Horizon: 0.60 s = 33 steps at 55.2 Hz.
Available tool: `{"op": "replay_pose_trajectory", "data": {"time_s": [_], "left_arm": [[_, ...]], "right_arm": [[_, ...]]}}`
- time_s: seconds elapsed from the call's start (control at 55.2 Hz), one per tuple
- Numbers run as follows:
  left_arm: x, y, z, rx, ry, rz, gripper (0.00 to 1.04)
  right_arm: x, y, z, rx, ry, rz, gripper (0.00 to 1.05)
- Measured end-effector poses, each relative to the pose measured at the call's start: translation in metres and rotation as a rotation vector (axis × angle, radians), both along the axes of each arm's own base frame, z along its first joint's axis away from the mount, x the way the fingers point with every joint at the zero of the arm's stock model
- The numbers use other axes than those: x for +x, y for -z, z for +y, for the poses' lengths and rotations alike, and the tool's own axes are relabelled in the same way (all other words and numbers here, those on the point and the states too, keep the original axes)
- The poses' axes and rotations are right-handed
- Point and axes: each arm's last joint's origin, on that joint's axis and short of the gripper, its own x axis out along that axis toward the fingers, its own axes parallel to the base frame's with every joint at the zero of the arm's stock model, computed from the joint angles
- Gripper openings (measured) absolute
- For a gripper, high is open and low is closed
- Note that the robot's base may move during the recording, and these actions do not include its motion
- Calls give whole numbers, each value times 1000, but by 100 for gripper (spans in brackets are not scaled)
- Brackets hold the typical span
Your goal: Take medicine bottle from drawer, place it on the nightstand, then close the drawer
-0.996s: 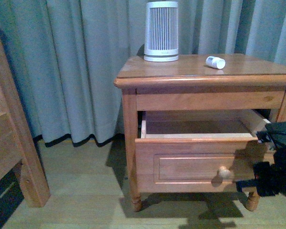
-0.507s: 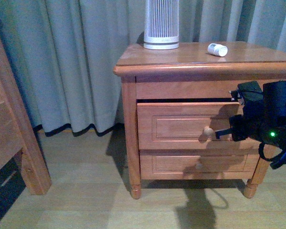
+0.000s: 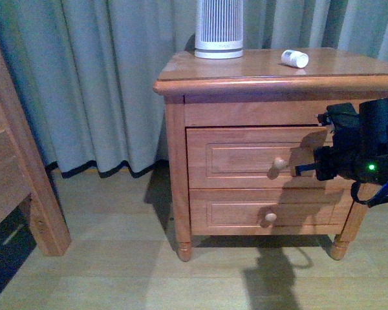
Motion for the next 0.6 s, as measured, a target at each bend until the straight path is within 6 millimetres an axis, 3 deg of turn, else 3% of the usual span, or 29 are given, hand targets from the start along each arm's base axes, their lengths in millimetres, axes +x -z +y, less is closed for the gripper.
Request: {"op": "replay_pose_trajectory", "data": {"time_s": [0.109, 0.254, 0.453, 0.525, 0.598], "left_arm": [[0, 0, 0, 0, 0, 0, 98], [0, 0, 0, 0, 0, 0, 98], [0, 0, 0, 0, 0, 0, 98], [0, 0, 0, 0, 0, 0, 98], [0, 0, 0, 0, 0, 0, 98]], "right_arm": [[-18, -17, 3, 88, -6, 35, 22], [-39, -67, 11, 207, -21, 31, 22], [-68, -176, 14, 259, -65, -184, 22], [-89, -219, 14, 262, -89, -286, 22], [-111, -249, 13, 256, -104, -364, 22]]}}
